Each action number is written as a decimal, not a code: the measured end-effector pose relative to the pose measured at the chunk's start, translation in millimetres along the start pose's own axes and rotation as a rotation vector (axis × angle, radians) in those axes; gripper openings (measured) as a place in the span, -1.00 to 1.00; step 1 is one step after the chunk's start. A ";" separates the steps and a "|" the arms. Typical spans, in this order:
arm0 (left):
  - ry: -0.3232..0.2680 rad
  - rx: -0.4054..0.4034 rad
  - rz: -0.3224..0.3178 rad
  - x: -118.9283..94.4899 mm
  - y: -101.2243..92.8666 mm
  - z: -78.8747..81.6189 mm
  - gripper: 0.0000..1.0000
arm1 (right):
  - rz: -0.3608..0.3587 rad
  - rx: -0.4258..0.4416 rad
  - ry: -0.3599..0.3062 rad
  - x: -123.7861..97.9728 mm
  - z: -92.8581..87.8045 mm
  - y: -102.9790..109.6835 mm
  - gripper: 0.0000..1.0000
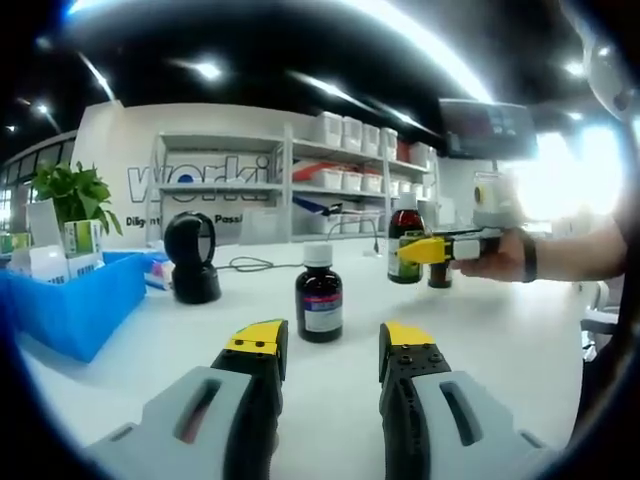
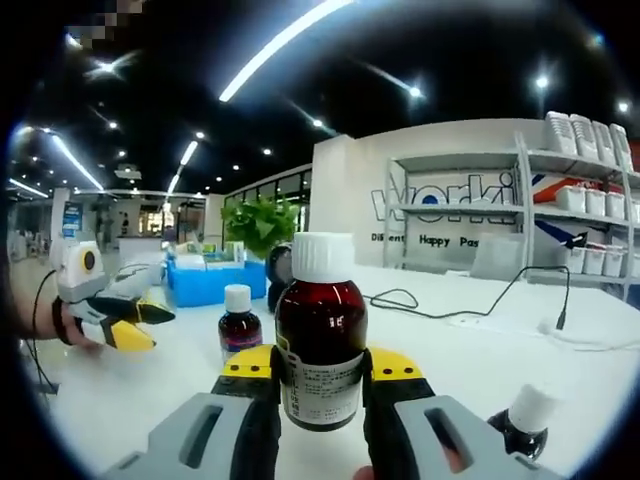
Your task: Rotate the medicine bottle to make it face forward pick up the medicine bottle inspect the drug traceability code place the medicine on the table
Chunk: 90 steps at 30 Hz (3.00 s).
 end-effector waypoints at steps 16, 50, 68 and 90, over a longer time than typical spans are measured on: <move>-0.004 0.006 0.001 -0.8 -0.1 0.2 -0.45 | 0.000 0.004 -0.082 -7.8 43.3 6.9 -0.48; -0.018 0.004 -0.001 -3.8 -2.5 2.9 -0.45 | 0.031 0.006 -0.213 32.3 151.4 12.5 -0.48; -0.025 0.004 -0.012 -3.3 -0.3 1.0 -0.45 | 0.040 -0.004 -0.204 67.6 183.7 9.7 -0.47; -0.021 -0.005 -0.027 -2.0 0.3 -1.5 -0.46 | 0.087 0.010 -0.156 114.2 181.3 1.9 -0.47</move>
Point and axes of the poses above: the point that each gripper's makers call its tool centre point, and the gripper's own axes: x roughly forward along the fingers, y roughly to its left, z roughly out of its top, the point moved 9 cm from there along -x, roughly backward along the fingers, and after that the axes turned 4 degrees about x, right-handed, at the moved point
